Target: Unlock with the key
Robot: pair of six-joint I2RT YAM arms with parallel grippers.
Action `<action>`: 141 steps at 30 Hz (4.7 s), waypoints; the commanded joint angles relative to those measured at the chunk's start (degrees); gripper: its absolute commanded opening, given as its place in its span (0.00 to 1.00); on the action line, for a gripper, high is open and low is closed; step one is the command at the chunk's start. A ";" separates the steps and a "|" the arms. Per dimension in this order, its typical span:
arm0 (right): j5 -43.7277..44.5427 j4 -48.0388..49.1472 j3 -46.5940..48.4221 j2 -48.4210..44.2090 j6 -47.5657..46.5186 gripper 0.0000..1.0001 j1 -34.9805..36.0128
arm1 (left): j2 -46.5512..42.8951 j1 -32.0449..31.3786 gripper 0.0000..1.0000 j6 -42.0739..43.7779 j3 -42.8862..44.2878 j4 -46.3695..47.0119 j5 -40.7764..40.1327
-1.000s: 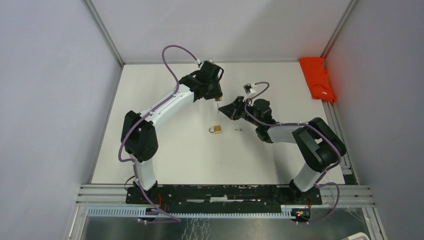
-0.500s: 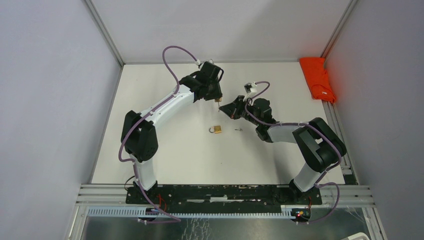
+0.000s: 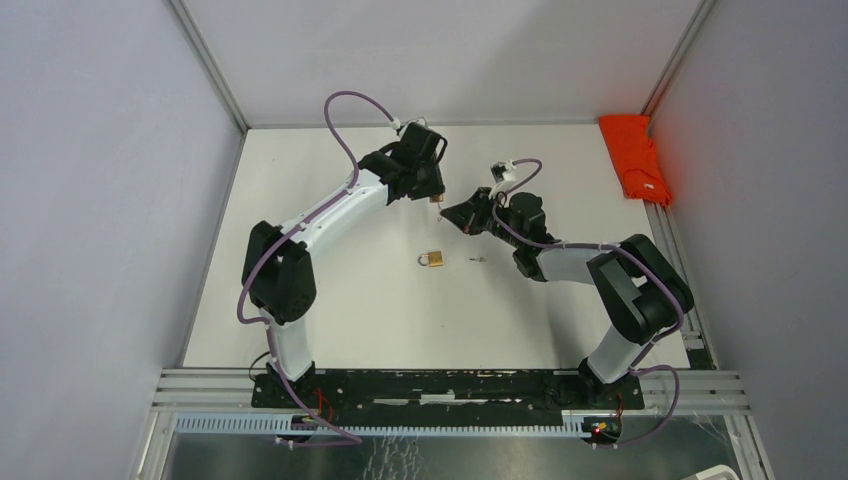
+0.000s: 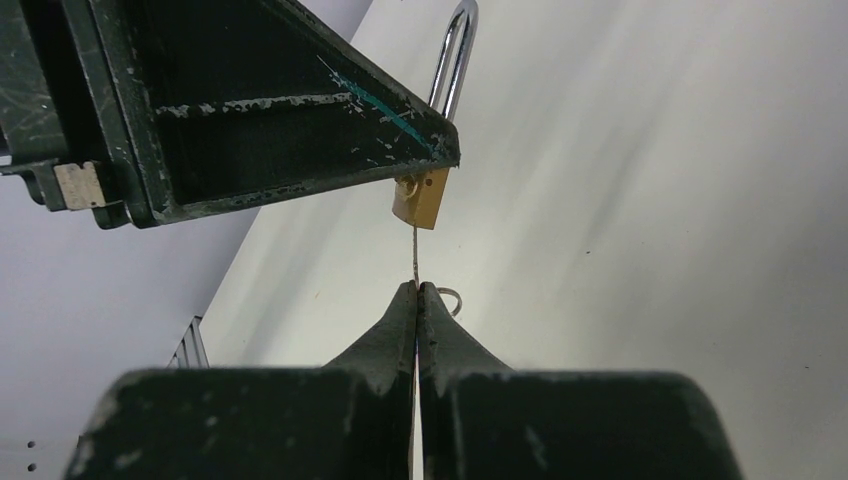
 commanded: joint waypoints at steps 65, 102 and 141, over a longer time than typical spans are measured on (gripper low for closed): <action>4.94 3.31 10.60 3.96 2.47 0.35 -1.80 | -3.87 0.02 0.02 -0.79 -1.48 3.56 -0.60; -2.84 9.29 10.40 8.34 8.36 0.26 -0.44 | -2.48 0.82 0.02 -0.44 -0.01 4.21 0.15; -1.70 5.31 7.19 2.90 3.65 0.36 -0.44 | -3.33 1.54 0.02 0.00 -1.65 5.14 0.65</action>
